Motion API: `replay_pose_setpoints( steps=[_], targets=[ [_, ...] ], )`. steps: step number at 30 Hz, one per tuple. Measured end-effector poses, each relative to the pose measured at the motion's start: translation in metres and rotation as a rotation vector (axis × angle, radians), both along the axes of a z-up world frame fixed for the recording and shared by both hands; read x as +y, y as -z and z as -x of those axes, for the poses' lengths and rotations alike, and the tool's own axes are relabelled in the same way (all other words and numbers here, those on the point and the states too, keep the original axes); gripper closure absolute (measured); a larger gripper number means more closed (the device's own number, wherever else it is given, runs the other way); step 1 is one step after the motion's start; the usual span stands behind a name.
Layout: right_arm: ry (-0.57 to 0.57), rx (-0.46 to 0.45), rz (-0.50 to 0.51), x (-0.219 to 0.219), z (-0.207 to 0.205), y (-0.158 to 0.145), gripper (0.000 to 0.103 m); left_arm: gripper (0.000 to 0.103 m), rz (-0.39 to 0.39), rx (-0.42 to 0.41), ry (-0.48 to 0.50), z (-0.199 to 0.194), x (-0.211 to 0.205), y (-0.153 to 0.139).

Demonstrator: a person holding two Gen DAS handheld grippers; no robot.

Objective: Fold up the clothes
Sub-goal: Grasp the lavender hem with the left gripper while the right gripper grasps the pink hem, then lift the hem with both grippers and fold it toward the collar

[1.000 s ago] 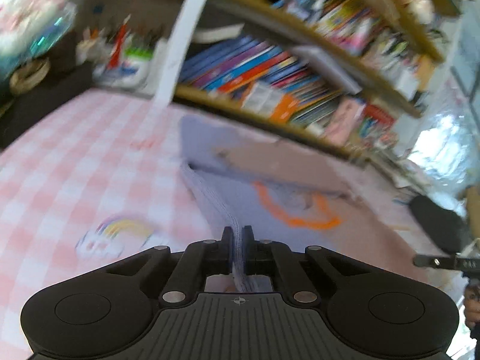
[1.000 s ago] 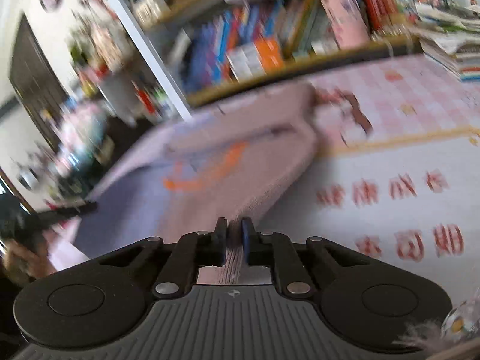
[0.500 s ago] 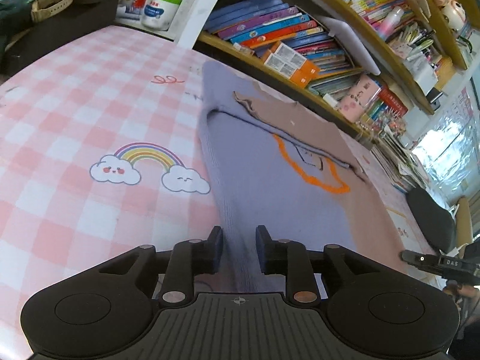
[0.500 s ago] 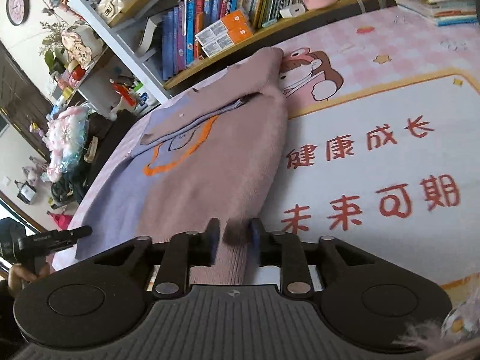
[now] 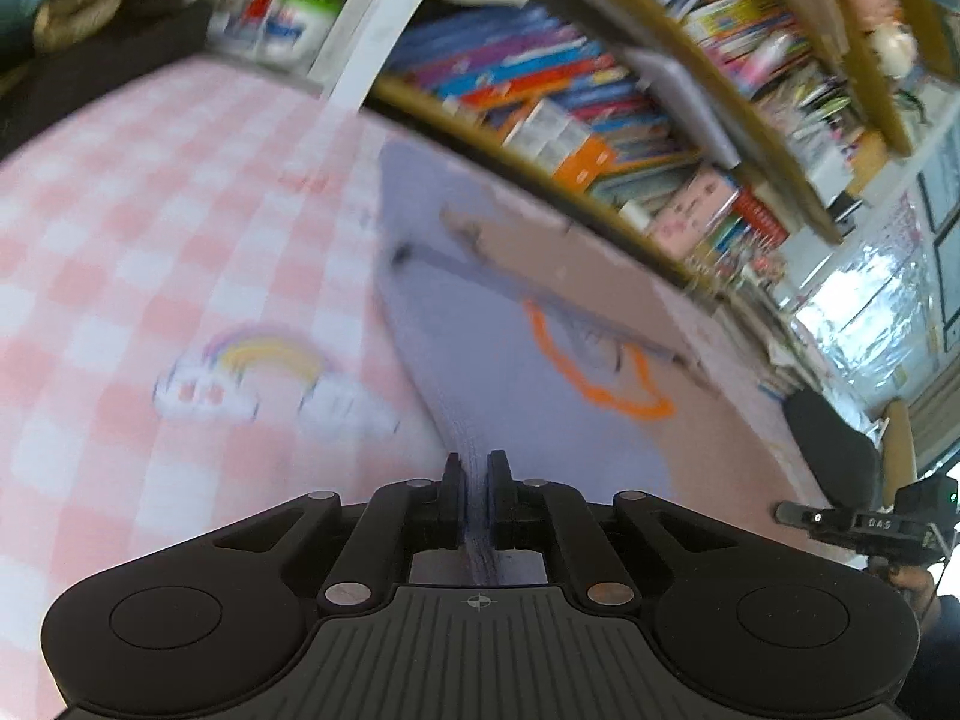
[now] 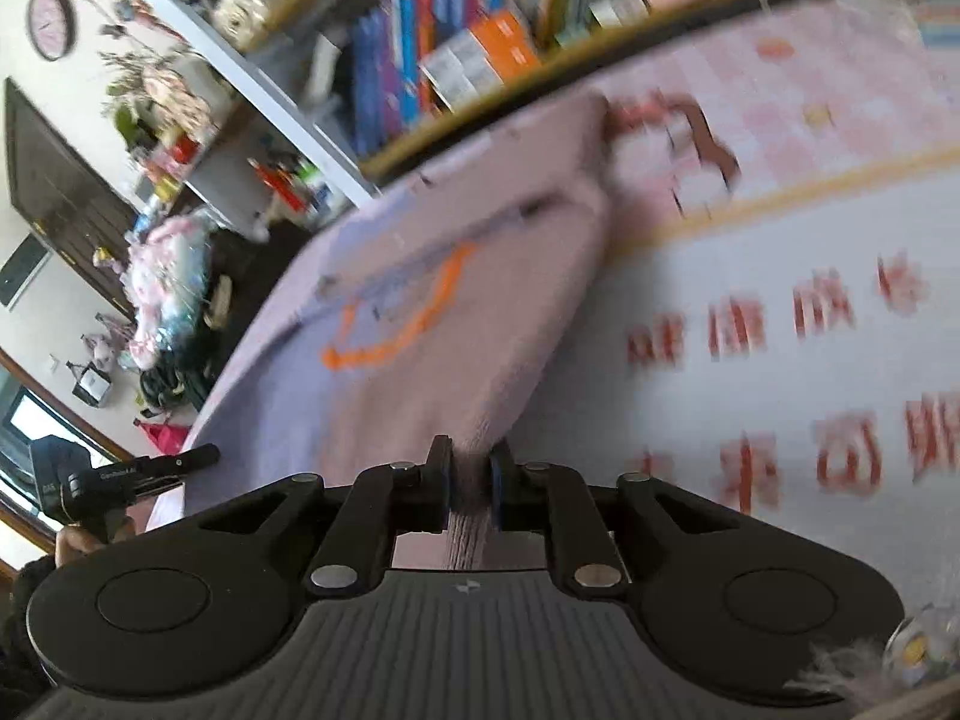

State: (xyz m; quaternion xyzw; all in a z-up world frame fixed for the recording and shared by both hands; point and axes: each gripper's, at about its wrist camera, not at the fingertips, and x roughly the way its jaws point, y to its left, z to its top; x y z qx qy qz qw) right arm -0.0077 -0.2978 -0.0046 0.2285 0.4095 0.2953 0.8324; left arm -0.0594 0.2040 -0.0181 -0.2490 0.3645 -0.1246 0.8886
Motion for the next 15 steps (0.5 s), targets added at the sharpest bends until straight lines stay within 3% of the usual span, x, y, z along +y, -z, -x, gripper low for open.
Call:
replay_pose_setpoints(
  steps=[5, 7, 8, 11, 15],
  targets=[
    [0.015, 0.041, -0.070, -0.007, 0.013, 0.014, 0.086, 0.088, 0.072, 0.019, 0.009, 0.009, 0.003, 0.014],
    [0.003, 0.041, -0.071, -0.005, 0.018, 0.014, 0.090, 0.092, 0.100, 0.013, 0.009, 0.009, 0.003, 0.018],
    [-0.001, 0.040, -0.062, -0.003, 0.020, 0.014, 0.096, 0.098, 0.113, 0.012, 0.008, 0.009, 0.004, 0.020],
    [0.009, 0.042, -0.078, -0.006, 0.026, 0.014, 0.097, 0.099, 0.145, 0.009, 0.003, 0.015, 0.006, 0.023],
    [0.031, 0.030, -0.180, -0.023, 0.057, 0.007, 0.098, 0.099, 0.223, -0.024, 0.014, 0.042, 0.006, 0.020]
  ],
)
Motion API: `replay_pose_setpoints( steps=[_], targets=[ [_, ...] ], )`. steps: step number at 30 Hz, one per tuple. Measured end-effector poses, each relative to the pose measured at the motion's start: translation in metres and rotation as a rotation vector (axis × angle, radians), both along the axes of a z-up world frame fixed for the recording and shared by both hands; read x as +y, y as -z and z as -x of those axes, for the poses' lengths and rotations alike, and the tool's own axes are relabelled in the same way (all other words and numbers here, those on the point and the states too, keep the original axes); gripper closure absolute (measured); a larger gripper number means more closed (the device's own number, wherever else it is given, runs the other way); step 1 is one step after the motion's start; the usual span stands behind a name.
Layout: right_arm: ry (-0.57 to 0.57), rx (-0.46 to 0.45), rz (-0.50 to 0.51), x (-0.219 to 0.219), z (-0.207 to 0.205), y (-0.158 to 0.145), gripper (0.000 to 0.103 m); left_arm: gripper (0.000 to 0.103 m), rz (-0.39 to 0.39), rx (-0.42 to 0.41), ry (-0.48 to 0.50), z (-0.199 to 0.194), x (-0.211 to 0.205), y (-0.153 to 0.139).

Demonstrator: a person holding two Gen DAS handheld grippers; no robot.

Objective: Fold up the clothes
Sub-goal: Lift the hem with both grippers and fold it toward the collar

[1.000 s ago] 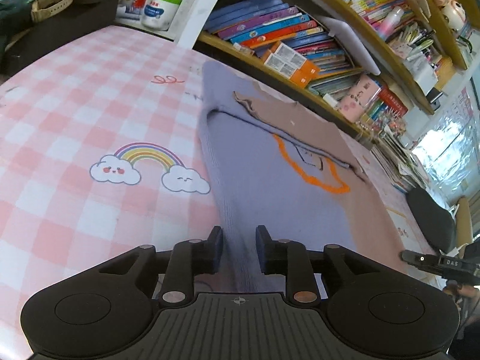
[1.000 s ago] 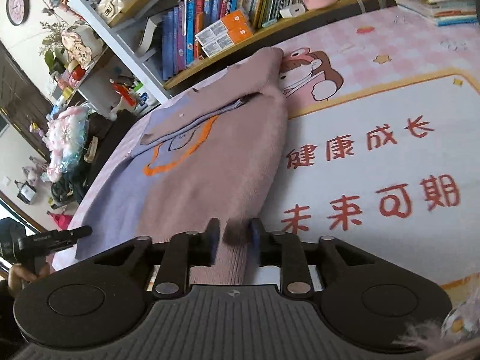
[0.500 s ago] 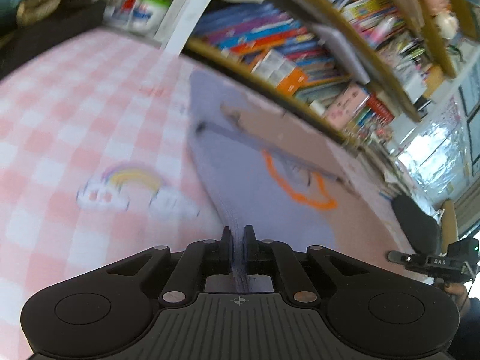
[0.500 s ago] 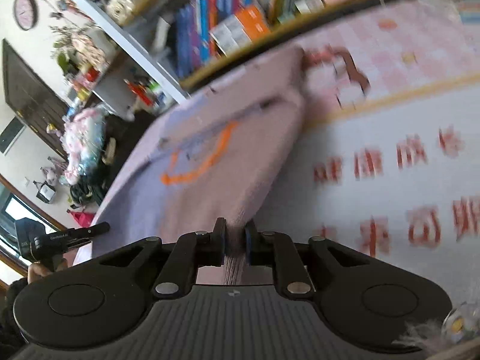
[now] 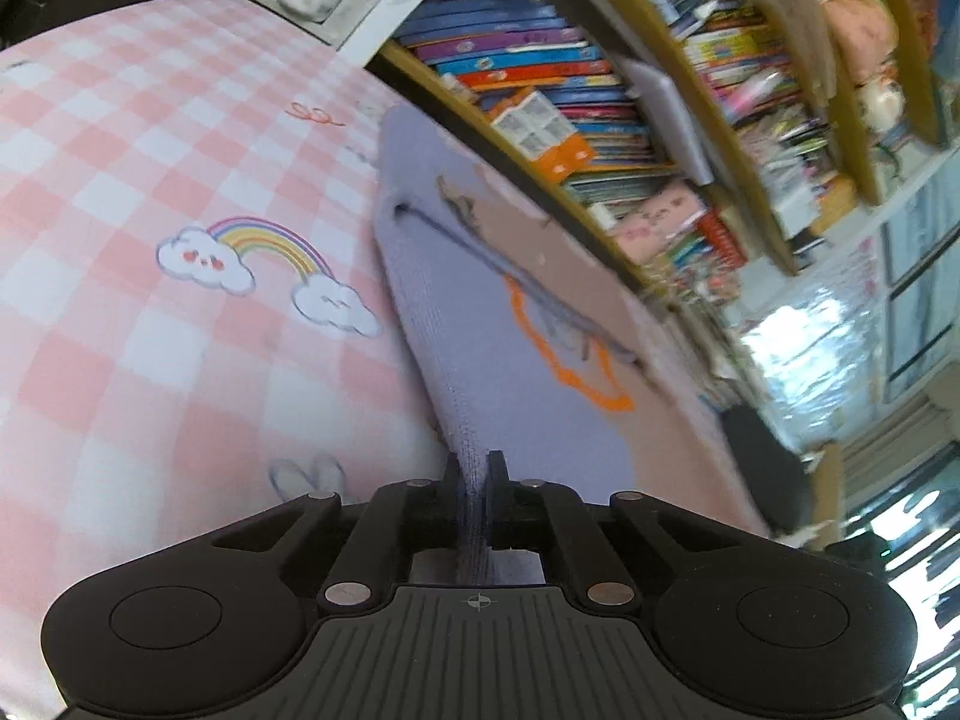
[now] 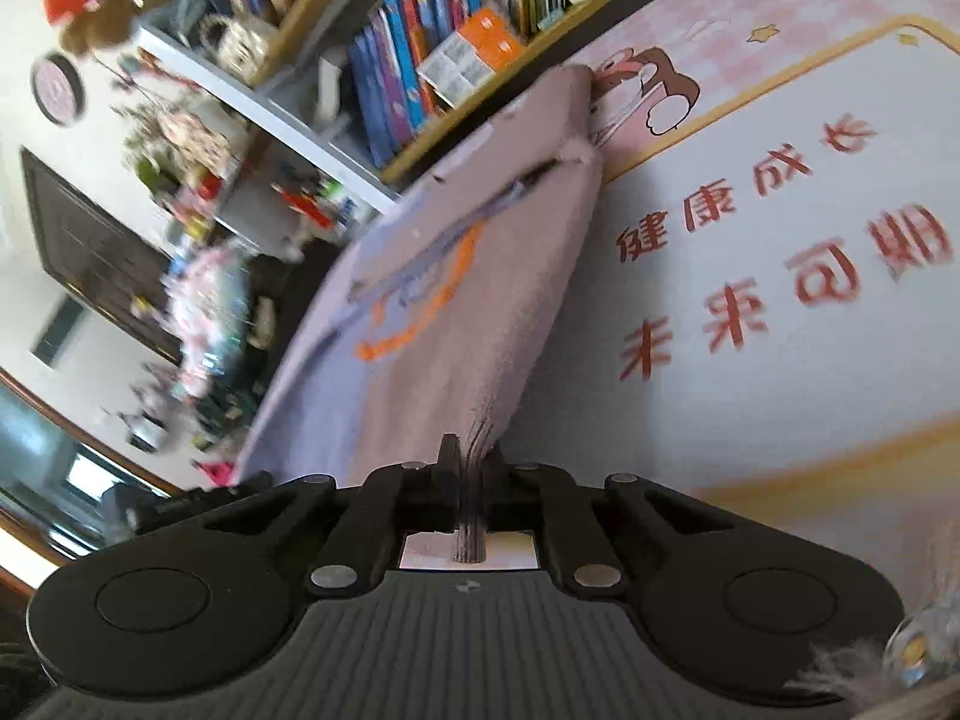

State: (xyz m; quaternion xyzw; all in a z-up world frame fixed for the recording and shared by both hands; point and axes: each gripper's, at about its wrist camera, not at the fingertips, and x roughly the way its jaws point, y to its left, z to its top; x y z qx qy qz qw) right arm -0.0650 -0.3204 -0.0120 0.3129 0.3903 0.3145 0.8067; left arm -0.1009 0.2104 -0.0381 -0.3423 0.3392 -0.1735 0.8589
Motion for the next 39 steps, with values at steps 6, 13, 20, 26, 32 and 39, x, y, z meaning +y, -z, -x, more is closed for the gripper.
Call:
replay_pose_setpoints(
  steps=[6, 13, 20, 26, 32, 39],
  targets=[
    [0.026, -0.023, -0.105, -0.022, 0.055, -0.014, 0.098, 0.099, 0.147, -0.057, 0.004, 0.041, 0.000, -0.002],
    [0.066, -0.215, -0.297, -0.035, 0.037, -0.062, 0.098, 0.099, 0.395, -0.279, -0.021, 0.021, 0.008, -0.038],
    [0.167, -0.282, -0.364, -0.025, -0.052, -0.093, 0.098, 0.099, 0.442, -0.352, -0.092, -0.062, 0.000, -0.061],
    [0.232, -0.197, -0.322, -0.019, -0.126, -0.075, 0.097, 0.098, 0.425, -0.262, -0.152, -0.128, 0.004, -0.044],
    [0.267, -0.103, -0.286, -0.017, -0.170, -0.033, 0.096, 0.098, 0.420, -0.130, -0.199, -0.164, 0.011, -0.008],
    [0.312, -0.047, -0.229, -0.016, -0.200, -0.003, 0.068, 0.066, 0.340, -0.014, -0.236, -0.186, 0.020, 0.011]
  ],
)
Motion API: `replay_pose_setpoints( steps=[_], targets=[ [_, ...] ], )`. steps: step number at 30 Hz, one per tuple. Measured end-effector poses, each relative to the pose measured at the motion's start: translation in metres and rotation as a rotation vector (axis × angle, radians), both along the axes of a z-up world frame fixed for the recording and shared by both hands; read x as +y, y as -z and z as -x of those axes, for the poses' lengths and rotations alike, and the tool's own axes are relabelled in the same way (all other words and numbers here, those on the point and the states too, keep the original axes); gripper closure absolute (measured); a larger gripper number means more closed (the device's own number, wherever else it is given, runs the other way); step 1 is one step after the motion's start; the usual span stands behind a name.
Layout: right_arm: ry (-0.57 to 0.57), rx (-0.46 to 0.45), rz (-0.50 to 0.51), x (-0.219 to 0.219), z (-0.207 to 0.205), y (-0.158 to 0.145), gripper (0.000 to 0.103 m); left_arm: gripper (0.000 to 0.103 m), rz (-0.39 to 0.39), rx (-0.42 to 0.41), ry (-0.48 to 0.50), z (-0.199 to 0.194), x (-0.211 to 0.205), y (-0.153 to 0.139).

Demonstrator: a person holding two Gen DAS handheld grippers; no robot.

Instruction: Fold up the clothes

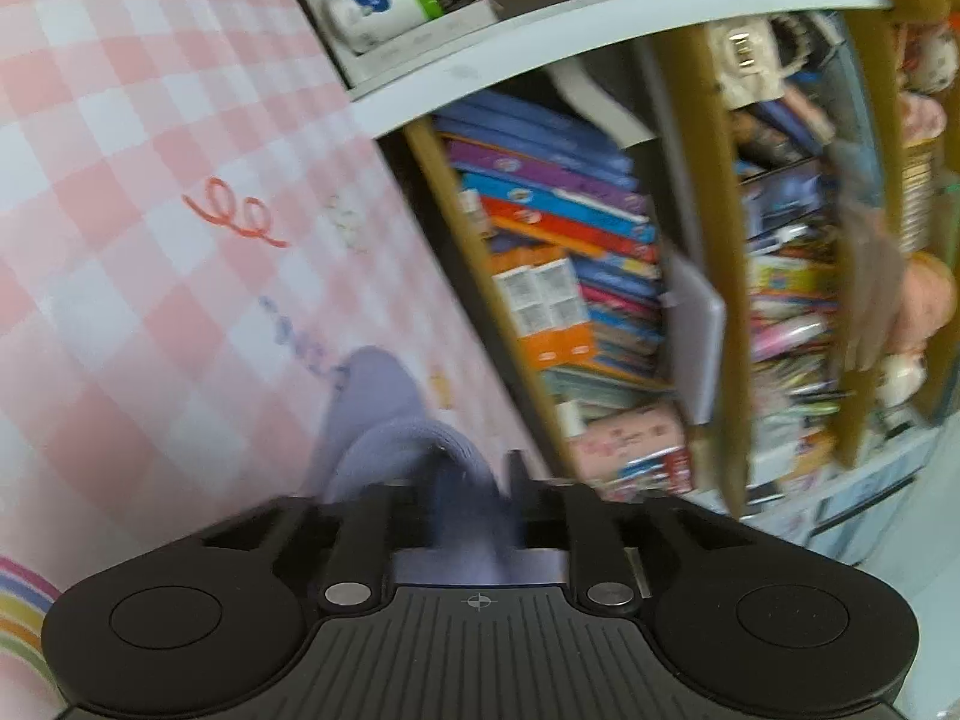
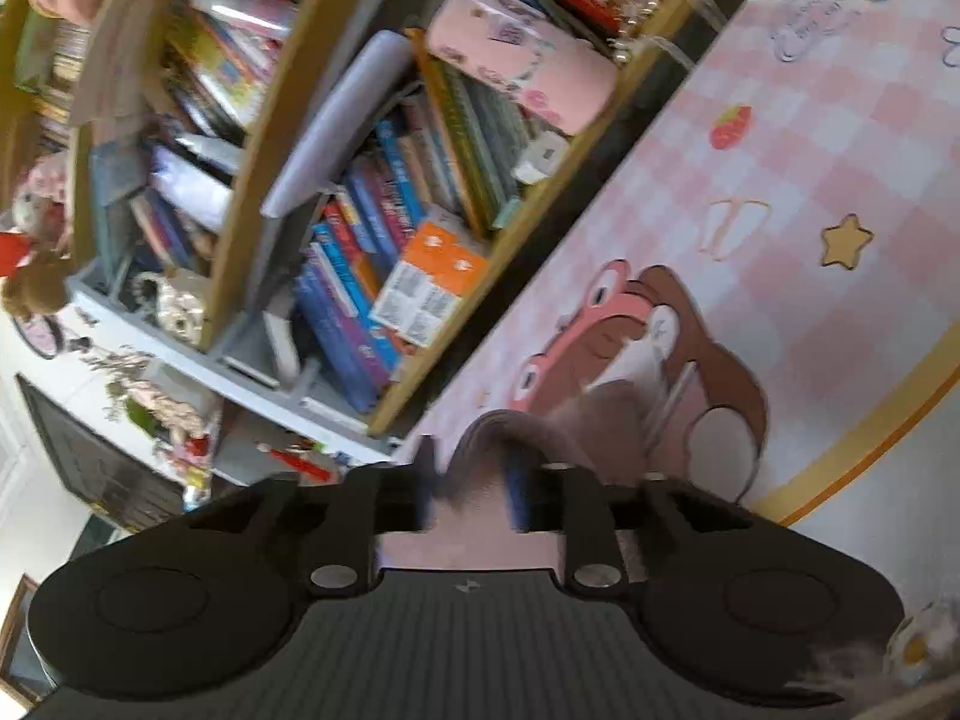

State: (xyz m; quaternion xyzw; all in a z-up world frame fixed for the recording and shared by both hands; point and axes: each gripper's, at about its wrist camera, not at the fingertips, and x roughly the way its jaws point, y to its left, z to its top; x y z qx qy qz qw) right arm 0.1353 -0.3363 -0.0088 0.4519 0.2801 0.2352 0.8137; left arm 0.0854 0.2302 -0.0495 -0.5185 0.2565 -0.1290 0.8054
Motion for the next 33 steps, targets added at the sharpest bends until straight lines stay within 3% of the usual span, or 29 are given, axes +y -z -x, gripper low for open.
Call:
replay_pose_setpoints(
  steps=[1, 3, 6, 8, 10, 12, 13, 15, 18, 21, 25, 27, 30, 32, 33],
  targets=[
    [0.013, -0.002, 0.014, -0.002, -0.001, 0.001, 0.067, 0.059, -0.018, 0.000, -0.007, 0.001, 0.004, -0.002],
    [0.050, -0.037, 0.064, -0.011, 0.003, -0.006, 0.063, 0.059, -0.066, -0.066, -0.050, 0.010, 0.017, -0.013],
    [0.068, -0.103, 0.230, -0.014, 0.017, -0.022, 0.061, 0.059, -0.282, -0.125, -0.078, 0.028, 0.021, -0.035],
    [0.003, -0.092, 0.353, -0.003, 0.025, -0.022, 0.061, 0.059, -0.436, -0.125, -0.023, 0.037, 0.009, -0.042],
    [-0.063, -0.081, 0.476, 0.008, 0.033, -0.022, 0.061, 0.059, -0.533, -0.109, 0.043, 0.042, -0.005, -0.041],
    [-0.089, -0.057, 0.503, 0.015, 0.037, -0.014, 0.064, 0.060, -0.565, -0.086, 0.085, 0.042, -0.014, -0.036],
    [-0.102, -0.044, 0.516, 0.019, 0.039, -0.009, 0.065, 0.062, -0.544, -0.075, 0.087, 0.040, -0.015, -0.033],
    [-0.097, -0.024, 0.504, 0.021, 0.038, -0.004, 0.096, 0.095, -0.502, -0.053, 0.092, 0.036, -0.017, -0.027],
    [-0.077, -0.079, 0.432, 0.018, 0.045, -0.014, 0.097, 0.098, -0.439, -0.126, 0.065, 0.045, -0.014, -0.035],
    [-0.069, -0.130, 0.425, 0.019, 0.055, -0.025, 0.097, 0.098, -0.420, -0.166, 0.044, 0.055, -0.011, -0.043],
    [-0.076, -0.069, 0.518, 0.027, 0.043, -0.012, 0.097, 0.096, -0.471, -0.059, 0.063, 0.043, -0.012, -0.025],
    [-0.078, -0.053, 0.528, 0.026, 0.037, -0.007, 0.088, 0.091, -0.497, -0.024, 0.075, 0.037, -0.011, -0.020],
    [-0.073, -0.082, 0.555, 0.022, 0.033, -0.015, 0.077, 0.075, -0.617, -0.112, 0.061, 0.037, -0.011, -0.044],
    [-0.083, -0.109, 0.582, 0.024, 0.024, -0.024, 0.074, 0.060, -0.736, -0.164, 0.084, 0.025, -0.017, -0.056],
    [-0.087, -0.110, 0.603, 0.027, 0.015, -0.025, 0.074, 0.059, -0.786, -0.172, 0.103, 0.017, -0.020, -0.059]
  ],
)
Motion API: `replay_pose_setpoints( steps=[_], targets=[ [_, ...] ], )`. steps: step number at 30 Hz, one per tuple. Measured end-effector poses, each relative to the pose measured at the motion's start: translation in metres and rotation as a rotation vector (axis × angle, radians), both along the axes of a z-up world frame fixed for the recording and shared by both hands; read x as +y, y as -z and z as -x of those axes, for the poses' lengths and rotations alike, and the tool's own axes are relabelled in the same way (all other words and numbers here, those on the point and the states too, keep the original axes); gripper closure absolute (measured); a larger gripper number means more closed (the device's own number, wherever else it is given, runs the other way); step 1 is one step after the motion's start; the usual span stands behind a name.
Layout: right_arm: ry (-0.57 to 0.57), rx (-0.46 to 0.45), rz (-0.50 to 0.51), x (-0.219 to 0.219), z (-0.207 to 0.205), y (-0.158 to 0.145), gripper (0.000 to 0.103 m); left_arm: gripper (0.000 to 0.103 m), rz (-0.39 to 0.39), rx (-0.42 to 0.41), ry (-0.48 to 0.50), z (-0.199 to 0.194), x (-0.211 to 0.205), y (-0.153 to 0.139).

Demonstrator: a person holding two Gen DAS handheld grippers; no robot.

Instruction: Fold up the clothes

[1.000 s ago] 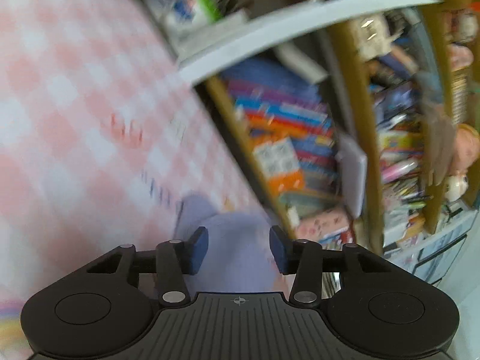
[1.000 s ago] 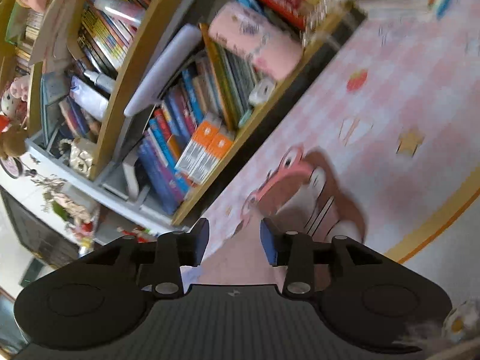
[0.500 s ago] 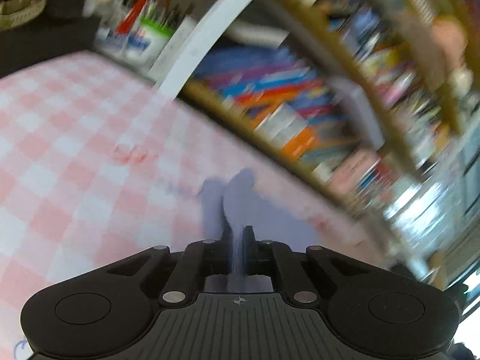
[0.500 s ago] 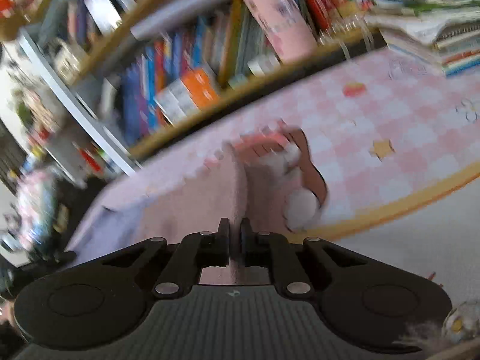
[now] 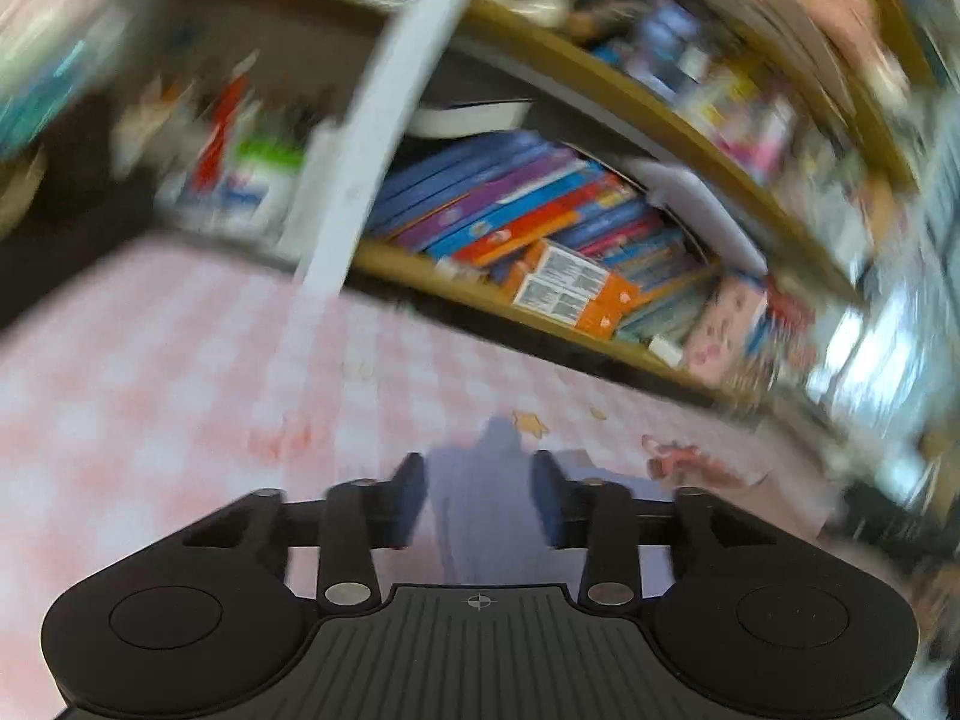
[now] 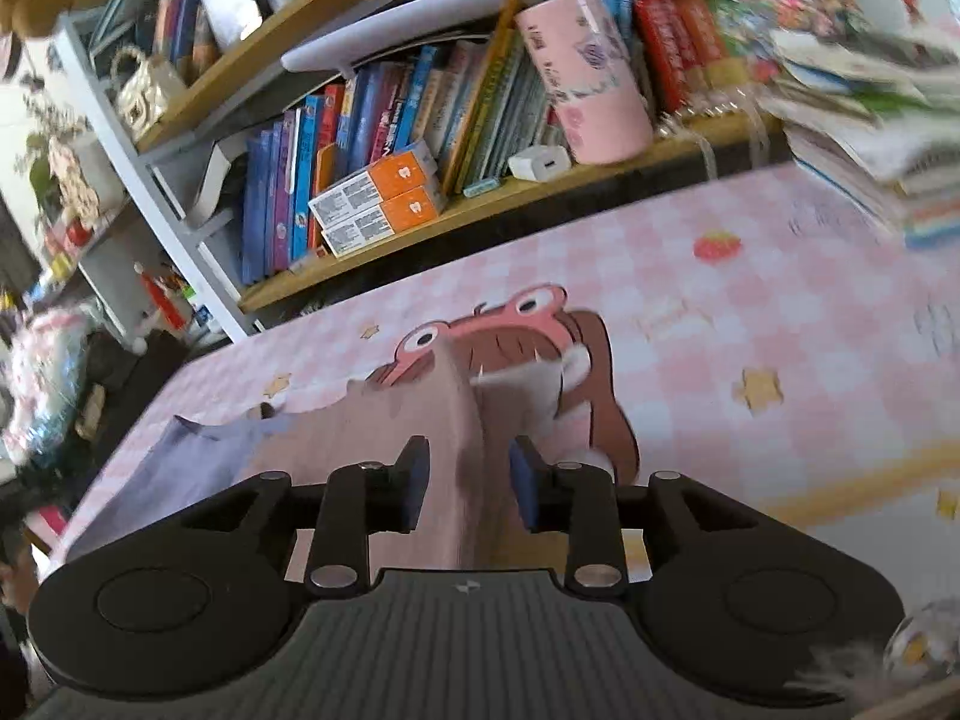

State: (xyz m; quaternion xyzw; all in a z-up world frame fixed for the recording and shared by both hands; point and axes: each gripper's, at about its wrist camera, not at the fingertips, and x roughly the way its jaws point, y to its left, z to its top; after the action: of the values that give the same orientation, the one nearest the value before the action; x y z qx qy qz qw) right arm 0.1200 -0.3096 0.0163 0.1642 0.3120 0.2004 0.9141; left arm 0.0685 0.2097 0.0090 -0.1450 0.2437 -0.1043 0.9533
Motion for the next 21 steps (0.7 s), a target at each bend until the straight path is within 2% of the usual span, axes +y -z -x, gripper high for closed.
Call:
replay_pose_setpoints(
  steps=[4, 5, 6, 7, 10, 11, 12, 16, 19, 20, 21],
  targets=[
    [-0.025, 0.026, 0.068, 0.013, -0.031, 0.005, 0.075, 0.061, -0.089, 0.089, 0.035, -0.040, -0.016, 0.009],
    [-0.034, 0.038, 0.078, 0.016, -0.037, 0.007, 0.079, 0.069, -0.099, 0.106, 0.048, -0.048, -0.019, 0.012],
    [-0.050, 0.041, 0.073, 0.017, -0.040, 0.008, 0.096, 0.087, -0.086, 0.110, 0.069, -0.049, -0.020, 0.014],
    [-0.067, 0.044, 0.068, 0.019, -0.042, 0.009, 0.097, 0.100, -0.069, 0.104, 0.081, -0.048, -0.020, 0.015],
    [-0.072, -0.022, 0.008, 0.013, -0.034, -0.003, 0.097, 0.100, 0.017, 0.025, 0.057, -0.035, -0.010, 0.009],
    [-0.065, -0.019, 0.017, 0.014, -0.036, -0.002, 0.097, 0.100, 0.060, 0.023, 0.044, -0.035, -0.004, 0.011],
    [-0.057, -0.016, 0.027, 0.015, -0.038, 0.000, 0.097, 0.100, 0.089, 0.030, 0.033, -0.036, 0.001, 0.014],
    [-0.047, 0.030, 0.042, 0.019, -0.050, 0.017, 0.097, 0.099, 0.075, 0.122, 0.020, -0.050, -0.001, 0.038],
    [-0.037, 0.045, 0.008, 0.013, -0.051, 0.020, 0.096, 0.094, 0.129, 0.113, 0.006, -0.047, 0.009, 0.037],
    [-0.032, 0.048, -0.006, 0.011, -0.051, 0.020, 0.090, 0.091, 0.131, 0.105, -0.002, -0.044, 0.011, 0.035],
    [-0.019, 0.052, -0.012, 0.008, -0.048, 0.017, 0.079, 0.090, 0.133, 0.096, 0.004, -0.039, 0.012, 0.032]
  ],
)
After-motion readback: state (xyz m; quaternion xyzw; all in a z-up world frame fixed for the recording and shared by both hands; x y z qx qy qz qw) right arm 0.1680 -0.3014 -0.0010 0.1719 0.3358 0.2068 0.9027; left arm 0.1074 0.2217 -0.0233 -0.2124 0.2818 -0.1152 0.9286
